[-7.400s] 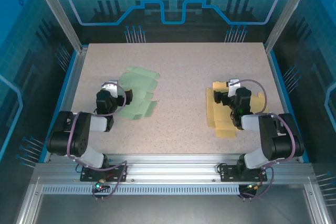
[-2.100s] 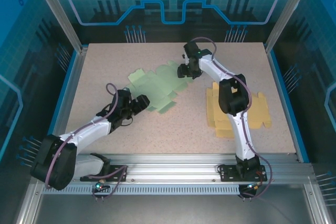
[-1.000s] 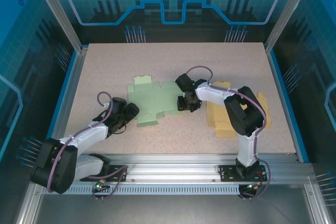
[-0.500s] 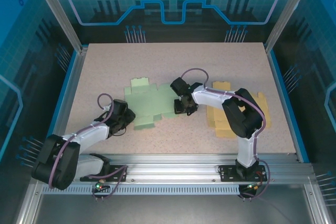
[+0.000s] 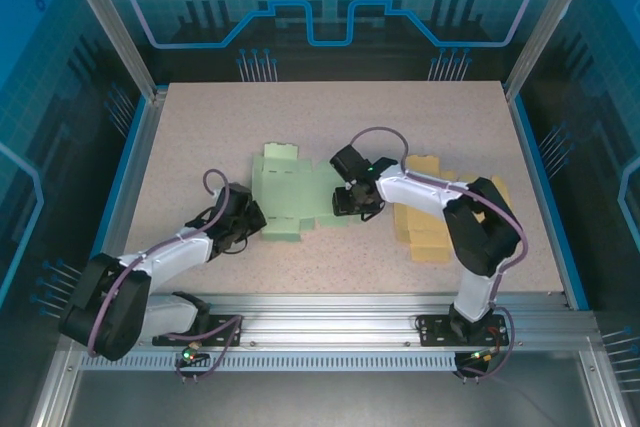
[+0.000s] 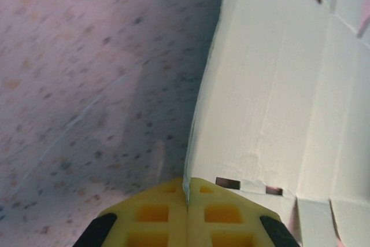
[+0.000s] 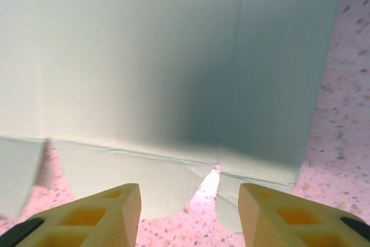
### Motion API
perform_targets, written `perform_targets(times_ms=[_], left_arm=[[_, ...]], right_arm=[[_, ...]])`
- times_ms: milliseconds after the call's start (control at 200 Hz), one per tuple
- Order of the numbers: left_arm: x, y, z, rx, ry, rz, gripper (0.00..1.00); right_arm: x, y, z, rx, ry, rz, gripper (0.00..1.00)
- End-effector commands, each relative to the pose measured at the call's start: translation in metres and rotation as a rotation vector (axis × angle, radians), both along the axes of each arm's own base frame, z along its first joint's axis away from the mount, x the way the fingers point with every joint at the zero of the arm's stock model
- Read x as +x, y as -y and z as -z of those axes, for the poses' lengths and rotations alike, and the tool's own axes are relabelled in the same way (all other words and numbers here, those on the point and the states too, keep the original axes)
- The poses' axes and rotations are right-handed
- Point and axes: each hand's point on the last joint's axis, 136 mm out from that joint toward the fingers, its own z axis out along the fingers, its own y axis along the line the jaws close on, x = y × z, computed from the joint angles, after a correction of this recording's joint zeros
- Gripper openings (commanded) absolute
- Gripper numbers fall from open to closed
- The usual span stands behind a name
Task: Fold the paper box
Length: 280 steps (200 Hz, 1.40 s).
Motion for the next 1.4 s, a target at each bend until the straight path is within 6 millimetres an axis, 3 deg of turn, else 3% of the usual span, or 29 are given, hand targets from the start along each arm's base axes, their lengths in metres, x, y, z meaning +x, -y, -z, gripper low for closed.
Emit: perform_targets(times_ms=[0,245,470,575,590,770,865,1190,1396], left_arm=[[0.019,0.017,-0.052,0.094,0.19,0.21,0.0],[0.017,0.049,-0.123,0.253,0.511,0.592,0.0],[0.004,0.076,-0.194,0.339,0.709,0.863,0.0],[-0.004,0.086,-0.226,0.352,0.782,0.951,0.0],[-0.005,0.088,-0.23,0.352,0.795,0.964,0.0],[-0.016,0.097,-0.27,0.419,0.926,1.068,0.0],[-0.015,0.096,-0.282,0.468,0.958,1.079,0.0],[-0.02,0.095,-0.293,0.55,0.995,1.143,0.0],[-0.023,0.097,-0.297,0.534,1.021,1.142,0.0]], right_arm=[[-0.007,0.004,-0.036,0.024,0.075,-0.04,0.52],[-0.019,0.026,-0.115,0.111,0.366,-0.132,0.72],[-0.036,0.039,-0.183,0.188,0.671,-0.261,0.99],[-0.042,0.05,-0.216,0.209,0.829,-0.271,1.0],[-0.044,0.053,-0.209,0.201,0.83,-0.275,1.0],[-0.048,0.069,-0.239,0.157,1.067,-0.311,1.0],[-0.052,0.075,-0.247,0.136,1.088,-0.332,1.0],[-0.06,0.089,-0.269,0.146,1.157,-0.314,1.0],[-0.067,0.09,-0.265,0.184,1.184,-0.315,0.99]])
